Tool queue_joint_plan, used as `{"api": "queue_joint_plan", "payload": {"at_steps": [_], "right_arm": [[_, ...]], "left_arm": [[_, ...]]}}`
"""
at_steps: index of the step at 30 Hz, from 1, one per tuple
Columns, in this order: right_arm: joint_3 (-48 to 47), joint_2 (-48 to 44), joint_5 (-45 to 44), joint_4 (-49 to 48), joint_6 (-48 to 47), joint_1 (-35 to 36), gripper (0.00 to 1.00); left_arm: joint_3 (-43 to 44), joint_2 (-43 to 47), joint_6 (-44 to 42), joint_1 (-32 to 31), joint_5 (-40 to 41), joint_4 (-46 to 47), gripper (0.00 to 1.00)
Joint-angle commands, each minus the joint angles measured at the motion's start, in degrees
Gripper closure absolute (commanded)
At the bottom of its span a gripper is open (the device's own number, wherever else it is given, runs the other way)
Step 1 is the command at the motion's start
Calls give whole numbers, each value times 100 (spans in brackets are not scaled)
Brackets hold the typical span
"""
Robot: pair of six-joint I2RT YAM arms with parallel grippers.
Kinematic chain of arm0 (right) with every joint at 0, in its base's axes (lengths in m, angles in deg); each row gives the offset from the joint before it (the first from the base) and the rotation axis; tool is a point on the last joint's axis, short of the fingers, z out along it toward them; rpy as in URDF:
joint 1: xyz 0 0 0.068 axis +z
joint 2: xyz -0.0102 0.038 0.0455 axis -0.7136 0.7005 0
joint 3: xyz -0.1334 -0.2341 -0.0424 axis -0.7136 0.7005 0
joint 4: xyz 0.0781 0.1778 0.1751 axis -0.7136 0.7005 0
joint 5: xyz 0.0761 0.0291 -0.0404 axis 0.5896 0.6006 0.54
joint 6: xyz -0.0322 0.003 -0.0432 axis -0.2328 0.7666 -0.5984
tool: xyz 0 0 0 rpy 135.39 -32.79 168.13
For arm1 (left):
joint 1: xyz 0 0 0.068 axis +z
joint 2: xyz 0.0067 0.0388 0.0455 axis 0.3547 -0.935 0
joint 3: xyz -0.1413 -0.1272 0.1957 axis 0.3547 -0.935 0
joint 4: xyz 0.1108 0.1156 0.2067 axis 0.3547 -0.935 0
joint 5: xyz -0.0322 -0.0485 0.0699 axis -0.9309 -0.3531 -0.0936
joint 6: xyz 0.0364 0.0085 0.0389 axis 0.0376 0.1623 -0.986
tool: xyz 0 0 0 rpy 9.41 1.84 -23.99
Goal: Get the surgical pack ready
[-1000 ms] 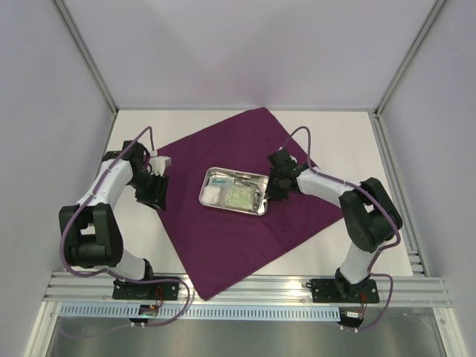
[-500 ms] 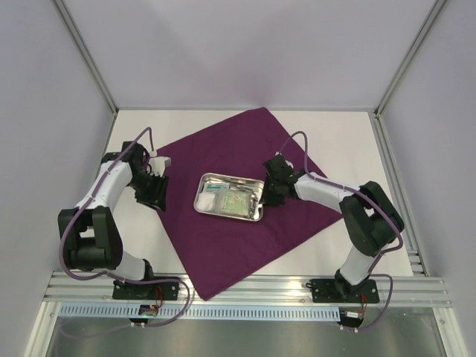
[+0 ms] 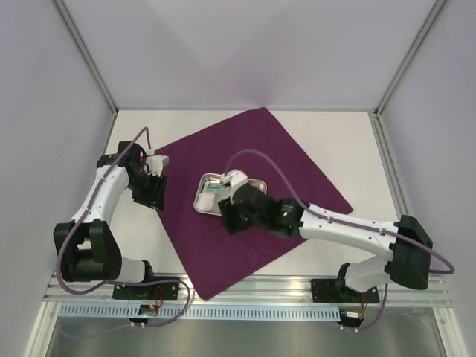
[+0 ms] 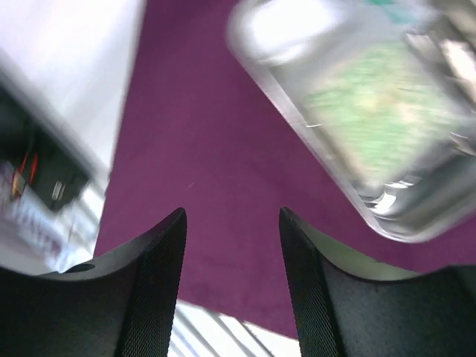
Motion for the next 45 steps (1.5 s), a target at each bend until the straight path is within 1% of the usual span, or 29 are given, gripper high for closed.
{"api": "queue_joint_plan", "payload": {"at_steps": [1, 2, 4, 5, 6, 8, 10, 18, 20, 27, 28, 31, 32, 34, 37, 38, 39, 45], "right_arm": [[-297, 475, 760, -223, -1621, 1045, 45], [-386, 633, 823, -232, -1764, 1500, 46], [-597, 1125, 920, -179, -2010, 1907, 46], [-781, 1266, 1164, -162, -2194, 2222, 46], [-835, 1520, 1280, -188, -2274, 2338, 47], [-879, 1706, 1500, -275, -2406, 2628, 47], [-844, 1873, 1536, -337, -2433, 2734, 47], [-800, 2453, 1097, -469, -2434, 2770, 46], [-765, 2541, 1052, -661, -2459, 2770, 46], [-668, 2787, 1035, -891, -2477, 2770, 46], [-677, 2831, 835, -882, -2460, 2779, 47], [-695, 3007, 632, -786, -2407, 2770, 65], [-643, 3025, 605, -803, -2363, 2770, 76], [-598, 3034, 534, -838, -2319, 2753, 83], [-624, 3052, 403, -777, -2310, 2682, 91], [-624, 3034, 350, -742, -2302, 2647, 97], [-624, 3017, 306, -742, -2267, 2630, 100], [-642, 2595, -125, -662, -2038, 2340, 99]], "left_arm": [[183, 264, -79, 29, 128, -270, 50], [192, 290, -123, 29, 172, -297, 50], [227, 334, -141, 21, 321, -376, 50], [244, 343, -150, 29, 348, -402, 50], [245, 396, -150, 29, 365, -420, 50], [253, 440, -141, 29, 392, -455, 50], [253, 493, -106, 21, 427, -464, 50], [245, 555, -27, 29, 392, -490, 50], [236, 502, -9, 29, 383, -473, 50], [227, 475, 8, 29, 409, -464, 50], [227, 475, 8, 29, 401, -455, 50], [227, 493, 17, 21, 409, -447, 50], [236, 501, 8, 21, 409, -438, 50], [227, 528, 8, 29, 409, -446, 50], [227, 537, 0, 21, 409, -429, 50], [227, 537, 8, 21, 409, -429, 50], [218, 528, 8, 29, 409, -429, 50], [218, 510, 17, 21, 418, -429, 50]]}}
